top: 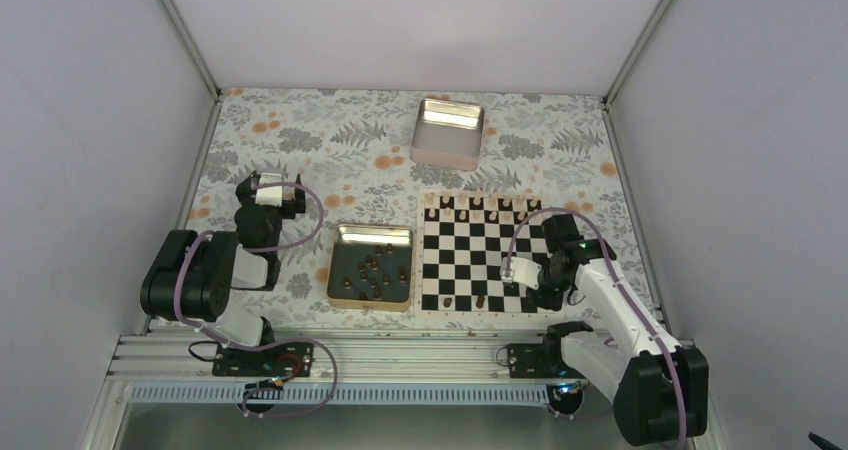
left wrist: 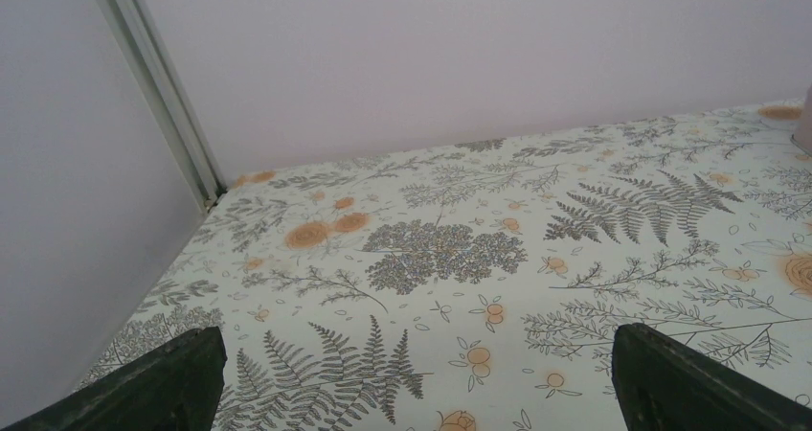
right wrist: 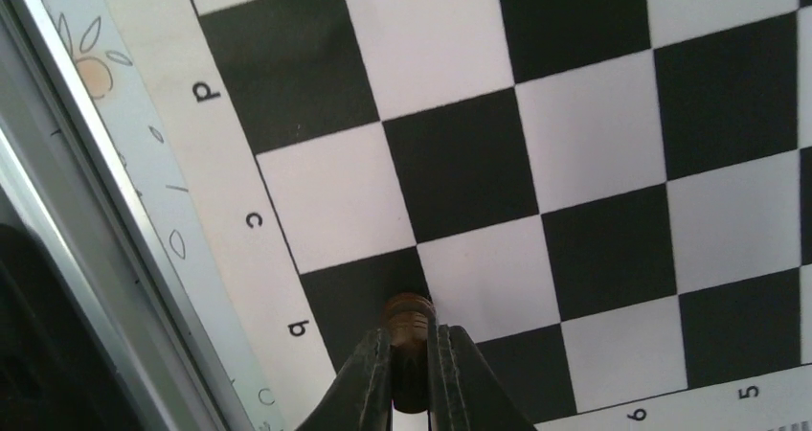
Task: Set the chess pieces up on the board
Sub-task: Place the chess piece on the chessboard, then pick up the chess piece from the storage box, then place the chess piece on the chessboard.
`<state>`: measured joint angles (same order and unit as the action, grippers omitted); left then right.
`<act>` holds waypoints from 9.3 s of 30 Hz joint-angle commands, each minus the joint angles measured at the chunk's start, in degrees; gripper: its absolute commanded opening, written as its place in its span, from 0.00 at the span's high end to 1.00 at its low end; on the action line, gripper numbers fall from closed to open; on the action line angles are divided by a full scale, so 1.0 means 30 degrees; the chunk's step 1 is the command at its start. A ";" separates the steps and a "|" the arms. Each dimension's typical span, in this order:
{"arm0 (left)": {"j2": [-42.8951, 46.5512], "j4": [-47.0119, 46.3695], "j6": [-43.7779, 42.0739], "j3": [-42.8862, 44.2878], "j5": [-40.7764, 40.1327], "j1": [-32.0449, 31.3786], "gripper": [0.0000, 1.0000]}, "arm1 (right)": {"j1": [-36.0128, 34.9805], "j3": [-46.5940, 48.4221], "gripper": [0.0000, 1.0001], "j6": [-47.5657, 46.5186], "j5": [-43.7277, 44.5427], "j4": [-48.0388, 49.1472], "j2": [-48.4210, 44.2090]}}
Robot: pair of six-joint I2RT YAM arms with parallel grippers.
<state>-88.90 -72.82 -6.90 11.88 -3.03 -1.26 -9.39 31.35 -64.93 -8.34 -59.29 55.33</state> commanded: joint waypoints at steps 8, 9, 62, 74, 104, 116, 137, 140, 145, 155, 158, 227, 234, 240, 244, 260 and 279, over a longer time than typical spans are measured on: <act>-0.0202 -0.0959 0.0071 0.0112 -0.0016 -0.0052 0.00 | 0.1176 0.0769 0.91 -0.2869 -0.0514 -0.1642 0.0320; -0.0224 -0.0957 0.0072 0.0112 -0.0016 -0.0087 0.00 | 0.1215 0.0769 0.91 -0.3039 -0.0617 -0.1685 0.0341; -0.0204 -0.0974 0.0052 0.0089 0.0010 -0.0079 0.00 | -0.7659 1.3995 0.67 0.2065 -0.4358 0.0425 1.0932; -0.0212 -0.0961 0.0057 0.0112 0.0012 -0.0083 0.00 | -1.3593 1.6832 0.69 0.5755 -0.4142 0.6651 1.7158; -0.0193 -0.0981 0.0070 0.0087 0.0028 -0.0079 0.00 | -1.5240 1.7768 0.71 0.6081 -0.3827 0.6161 1.9825; -0.0207 -0.0980 0.0072 0.0083 0.0028 -0.0079 0.00 | -1.5240 1.7253 0.71 0.6031 -0.3400 0.5388 1.9411; -0.0200 -0.0974 0.0065 0.0067 0.0025 -0.0079 0.00 | -1.5099 1.8233 0.95 0.6297 -0.3247 0.4795 1.8241; -0.0192 -0.0980 0.0060 0.0083 0.0023 -0.0079 0.00 | -1.4776 1.8693 0.95 0.6412 -0.3712 0.4187 1.7288; -0.0207 -0.0963 0.0068 0.0083 0.0017 -0.0079 0.00 | -1.3649 1.8384 0.94 0.6578 -0.3465 0.3427 1.5383; -0.0205 -0.0979 0.0041 0.0083 0.0014 -0.0083 0.00 | -1.0926 1.4337 0.94 0.6538 -0.2672 0.2735 1.1213; -0.0216 -0.0956 0.0032 0.0089 0.0028 -0.0080 0.00 | -1.0469 1.2886 0.94 0.6687 -0.2526 0.2745 1.0099; -0.0229 -0.0952 0.0037 0.0113 0.0014 -0.0072 0.00 | -1.1541 0.5431 0.93 0.3114 -0.4198 0.2333 0.9932; -0.0204 -0.0952 0.0020 0.0113 0.0013 -0.0083 0.00 | -1.1549 0.5454 0.93 0.3182 -0.3729 0.2881 1.0062; -0.0238 -0.0952 0.0059 0.0113 0.0014 -0.0088 0.00 | -1.1549 0.5550 0.93 0.3215 -0.3628 0.2949 1.0128; -0.0234 -0.0933 0.0063 0.0113 0.0015 -0.0079 0.00 | -1.1549 0.5545 0.93 0.3214 -0.3778 0.2856 1.0259; -0.0212 -0.0952 0.0061 0.0112 0.0013 -0.0080 0.00 | -1.1549 0.5372 0.84 0.3139 -0.3814 0.2729 1.0458; -0.0202 -0.0952 0.0055 0.0112 0.0020 -0.0085 0.00 | -1.1548 0.6894 0.67 0.3451 -0.3191 0.0985 0.9194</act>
<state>-88.95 -72.82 -6.90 11.88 -3.03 -1.30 -43.51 48.29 -54.87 -18.70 -54.17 85.89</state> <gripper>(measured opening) 0.999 0.322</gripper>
